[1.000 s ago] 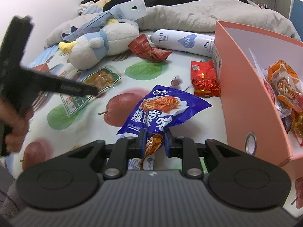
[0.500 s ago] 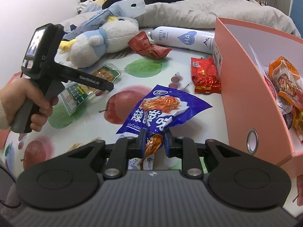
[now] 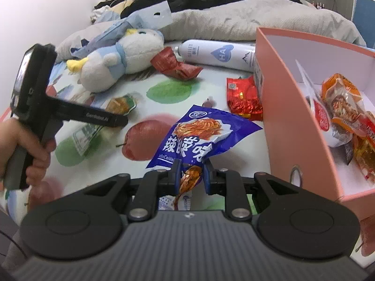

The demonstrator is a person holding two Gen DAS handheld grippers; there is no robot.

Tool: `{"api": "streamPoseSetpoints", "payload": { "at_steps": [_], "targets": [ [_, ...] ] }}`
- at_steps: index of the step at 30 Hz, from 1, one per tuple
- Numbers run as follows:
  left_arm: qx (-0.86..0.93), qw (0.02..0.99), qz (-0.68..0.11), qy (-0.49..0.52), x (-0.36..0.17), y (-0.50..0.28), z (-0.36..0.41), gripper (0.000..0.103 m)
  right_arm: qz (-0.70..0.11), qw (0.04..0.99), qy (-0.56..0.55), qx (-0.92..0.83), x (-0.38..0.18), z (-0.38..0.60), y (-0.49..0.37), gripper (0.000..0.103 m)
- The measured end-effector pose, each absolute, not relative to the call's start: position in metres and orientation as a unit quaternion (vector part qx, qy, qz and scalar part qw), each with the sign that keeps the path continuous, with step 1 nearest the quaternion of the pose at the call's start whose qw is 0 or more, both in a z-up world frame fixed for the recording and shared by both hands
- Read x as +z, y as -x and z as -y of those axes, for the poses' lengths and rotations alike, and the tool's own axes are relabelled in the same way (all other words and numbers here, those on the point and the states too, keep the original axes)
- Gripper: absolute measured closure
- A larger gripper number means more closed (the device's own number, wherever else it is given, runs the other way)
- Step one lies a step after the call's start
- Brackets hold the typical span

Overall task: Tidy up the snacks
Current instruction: 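Grasp green-labelled pickle packet with left tool while right tool grasps blue cabbage packet, then carry both held packets up over the pink box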

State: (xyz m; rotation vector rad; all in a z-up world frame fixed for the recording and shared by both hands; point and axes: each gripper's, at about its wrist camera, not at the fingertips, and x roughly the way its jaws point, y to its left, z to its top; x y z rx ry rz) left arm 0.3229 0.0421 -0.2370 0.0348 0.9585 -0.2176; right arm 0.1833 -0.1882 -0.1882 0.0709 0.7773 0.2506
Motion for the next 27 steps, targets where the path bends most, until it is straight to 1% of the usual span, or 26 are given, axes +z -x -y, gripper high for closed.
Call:
{"api": "streamPoseSetpoints", "payload": {
  "at_steps": [3, 10, 19, 27],
  "targets": [
    [-0.097, 0.878, -0.470, 0.010, -0.231, -0.317, -0.044, 0.052, -0.372, 0.919, -0.035, 0.124, -0.182, 0.190, -0.183, 0.082],
    [-0.093, 0.882, -0.461, 0.044, -0.202, -0.300, -0.040, 0.052, -0.354, 0.926, -0.031, 0.127, -0.162, 0.196, -0.184, 0.085],
    [-0.107, 0.904, -0.409, 0.059, -0.127, -0.293, -0.021, 0.052, -0.312, 0.942, -0.045, 0.118, -0.118, 0.218, -0.191, 0.085],
    [-0.145, 0.918, -0.364, 0.062, -0.064, -0.299, 0.016, 0.052, -0.260, 0.960, -0.059, 0.082, -0.074, 0.259, -0.198, 0.086]
  ]
}}
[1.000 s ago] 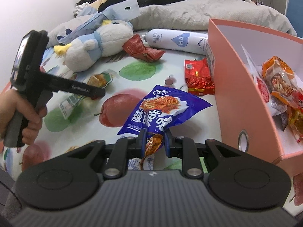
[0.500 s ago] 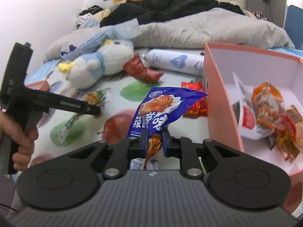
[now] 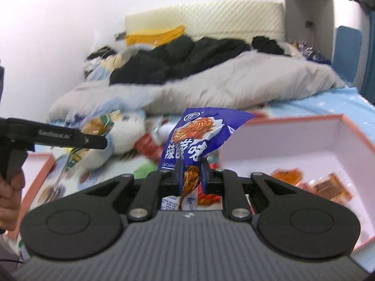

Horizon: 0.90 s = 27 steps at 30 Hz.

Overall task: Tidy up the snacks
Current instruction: 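Carry both held packets up over the pink box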

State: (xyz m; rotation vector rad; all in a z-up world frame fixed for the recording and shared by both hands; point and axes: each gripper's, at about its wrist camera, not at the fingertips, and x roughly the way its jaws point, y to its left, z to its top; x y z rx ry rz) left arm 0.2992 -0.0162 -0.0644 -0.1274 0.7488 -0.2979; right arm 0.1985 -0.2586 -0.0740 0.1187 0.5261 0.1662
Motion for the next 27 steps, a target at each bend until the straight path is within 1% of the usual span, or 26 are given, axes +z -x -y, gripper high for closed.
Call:
{"api": "streamPoseSetpoints", "payload": {
  "at_steps": [6, 11, 18, 27],
  "targets": [
    [-0.181, 0.920, -0.343, 0.059, -0.037, -0.310, 0.063, 0.052, -0.236, 0.969, -0.053, 0.042, -0.054, 0.290, -0.204, 0.086],
    [-0.214, 0.915, -0.338, 0.054, -0.029, -0.317, 0.106, 0.052, -0.232, 0.971, -0.054, 0.006, -0.052, 0.315, -0.208, 0.085],
    [-0.253, 0.897, -0.360, 0.042, -0.042, -0.330, 0.167, 0.051, -0.260, 0.963, -0.055, -0.041, -0.071, 0.347, -0.210, 0.085],
    [-0.277, 0.871, -0.405, 0.023, -0.078, -0.345, 0.223, 0.050, -0.318, 0.942, -0.067, -0.085, -0.109, 0.386, -0.213, 0.085]
  ]
}}
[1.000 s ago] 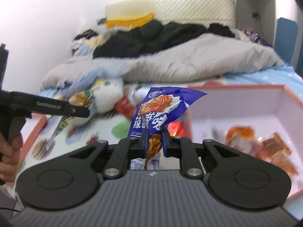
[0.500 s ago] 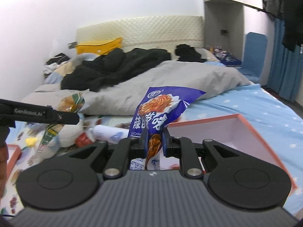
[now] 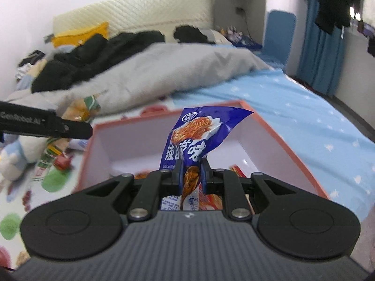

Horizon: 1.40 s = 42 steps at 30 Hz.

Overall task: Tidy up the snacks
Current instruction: 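Carry both held packets up over the pink box, then open both tools to drop the packets into the pink box, then move both tools down toward the red packets beside the box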

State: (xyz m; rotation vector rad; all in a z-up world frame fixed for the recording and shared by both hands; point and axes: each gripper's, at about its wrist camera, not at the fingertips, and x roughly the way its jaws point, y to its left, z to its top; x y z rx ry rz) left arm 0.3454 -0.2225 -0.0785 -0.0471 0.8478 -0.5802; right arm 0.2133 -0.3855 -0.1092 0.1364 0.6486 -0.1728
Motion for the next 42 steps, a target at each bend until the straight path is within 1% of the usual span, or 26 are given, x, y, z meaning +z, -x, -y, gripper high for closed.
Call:
{"api": "streamPoseSetpoints", "payload": {
  "at_steps": [9, 11, 12, 13, 14, 15, 16, 21, 32, 42],
  "targets": [
    [-0.285, 0.852, -0.439, 0.002, -0.116, -0.352, 0.244, 0.049, -0.370, 0.920, -0.086, -0.099, -0.146, 0.404, -0.216, 0.084],
    [-0.290, 0.851, -0.439, 0.002, -0.118, -0.352, 0.245, 0.045, -0.374, 0.918, -0.092, -0.097, -0.149, 0.407, -0.218, 0.083],
    [-0.291, 0.851, -0.438, -0.001, -0.117, -0.351, 0.245, 0.037, -0.376, 0.917, -0.095, -0.097, -0.149, 0.407, -0.218, 0.081],
    [-0.289, 0.851, -0.438, -0.004, -0.116, -0.351, 0.245, 0.029, -0.378, 0.915, -0.098, -0.098, -0.149, 0.408, -0.219, 0.075],
    [-0.284, 0.854, -0.436, -0.007, -0.115, -0.350, 0.245, 0.028, -0.378, 0.915, -0.100, -0.099, -0.148, 0.409, -0.221, 0.054],
    [-0.282, 0.856, -0.434, -0.008, -0.113, -0.350, 0.244, 0.028, -0.375, 0.916, -0.103, -0.100, -0.147, 0.408, -0.220, 0.038],
    [-0.283, 0.856, -0.432, -0.006, -0.111, -0.350, 0.242, 0.028, -0.367, 0.919, -0.105, -0.099, -0.144, 0.407, -0.218, 0.036],
    [-0.279, 0.864, -0.418, 0.006, -0.097, -0.346, 0.227, 0.028, -0.342, 0.930, -0.102, -0.091, -0.126, 0.402, -0.212, 0.036],
    [-0.262, 0.894, -0.362, 0.024, -0.054, -0.316, 0.181, 0.028, -0.279, 0.954, -0.102, -0.044, -0.080, 0.371, -0.200, 0.036],
    [-0.231, 0.912, -0.337, 0.040, -0.039, -0.289, 0.131, 0.028, -0.249, 0.963, -0.103, 0.003, -0.063, 0.337, -0.189, 0.036]
  ]
}}
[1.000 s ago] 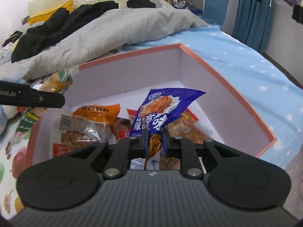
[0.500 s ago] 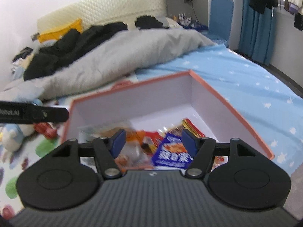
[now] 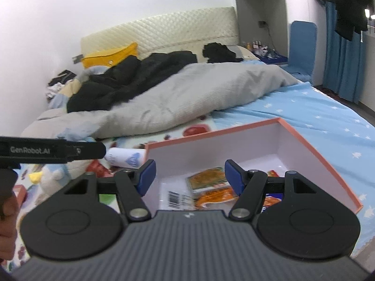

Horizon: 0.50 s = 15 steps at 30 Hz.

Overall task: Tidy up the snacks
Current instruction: 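Move both tools down toward the red packets beside the box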

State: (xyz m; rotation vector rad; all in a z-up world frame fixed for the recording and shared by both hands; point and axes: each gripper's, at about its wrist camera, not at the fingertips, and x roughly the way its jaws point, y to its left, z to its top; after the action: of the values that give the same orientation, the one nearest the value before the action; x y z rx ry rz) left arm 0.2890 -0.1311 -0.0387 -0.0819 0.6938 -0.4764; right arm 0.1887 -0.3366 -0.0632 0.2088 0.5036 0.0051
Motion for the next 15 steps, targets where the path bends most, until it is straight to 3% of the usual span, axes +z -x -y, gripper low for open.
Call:
{"api": "streamPoseSetpoints", "payload": {
  "at_steps": [15],
  "targets": [
    [-0.179, 0.924, -0.334, 0.052, -0.052, -0.258, 0.072, 0.028, -0.258, 0.961, -0.081, 0.060, -0.073, 0.285, -0.181, 0.036]
  ]
}}
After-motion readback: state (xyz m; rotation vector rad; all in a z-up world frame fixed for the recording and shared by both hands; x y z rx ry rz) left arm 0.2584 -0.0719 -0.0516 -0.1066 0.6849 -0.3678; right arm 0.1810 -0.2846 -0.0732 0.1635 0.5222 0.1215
